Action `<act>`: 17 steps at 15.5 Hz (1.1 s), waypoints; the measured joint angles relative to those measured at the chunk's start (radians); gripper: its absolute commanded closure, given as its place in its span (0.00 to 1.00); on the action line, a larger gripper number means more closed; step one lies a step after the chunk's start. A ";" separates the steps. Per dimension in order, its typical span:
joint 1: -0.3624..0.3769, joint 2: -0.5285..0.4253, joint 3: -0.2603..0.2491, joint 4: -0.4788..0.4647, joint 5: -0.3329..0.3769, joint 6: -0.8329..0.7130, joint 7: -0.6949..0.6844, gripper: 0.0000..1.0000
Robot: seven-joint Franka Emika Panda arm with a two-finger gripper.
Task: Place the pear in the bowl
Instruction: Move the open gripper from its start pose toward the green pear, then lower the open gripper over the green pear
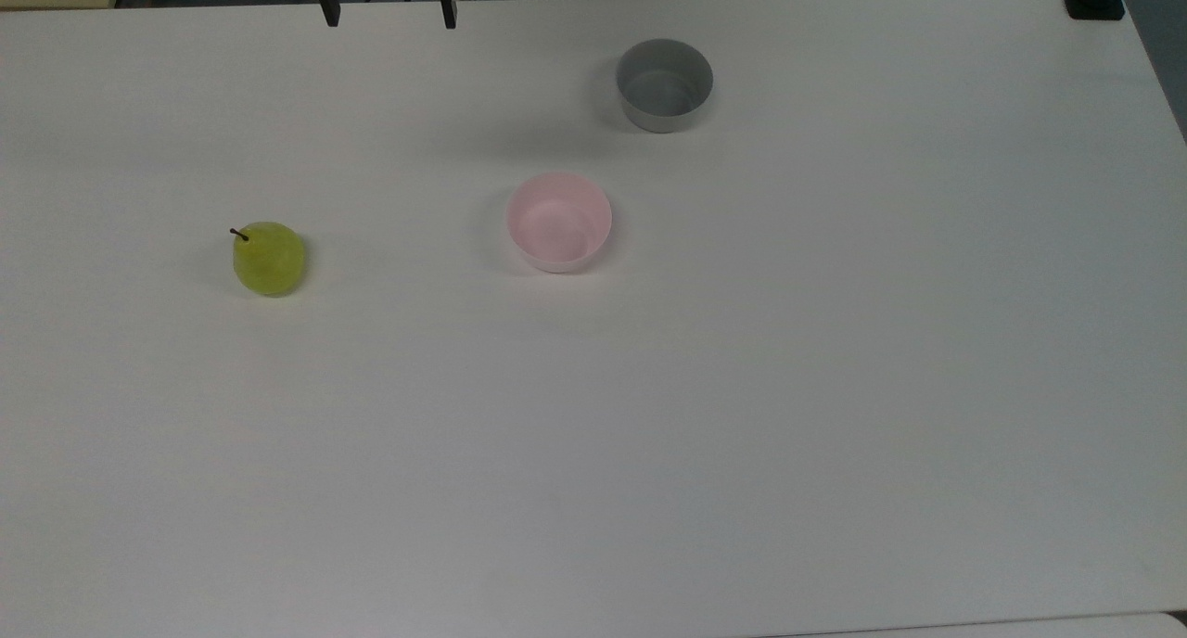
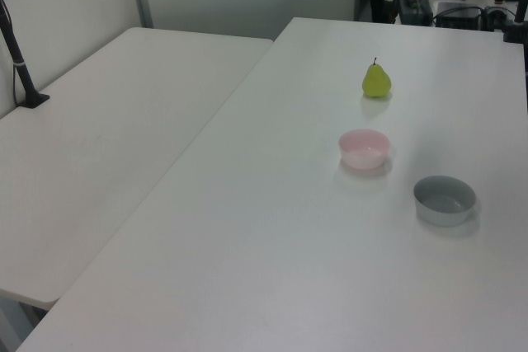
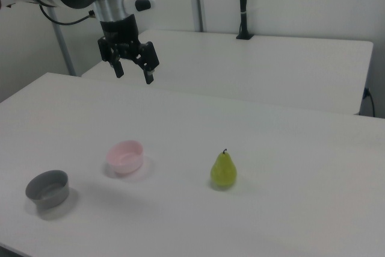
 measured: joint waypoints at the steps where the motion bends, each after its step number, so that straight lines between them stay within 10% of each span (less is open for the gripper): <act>1: 0.000 0.000 0.000 0.000 0.000 0.000 0.000 0.00; 17: -0.107 0.063 -0.002 -0.009 -0.097 0.023 -0.273 0.00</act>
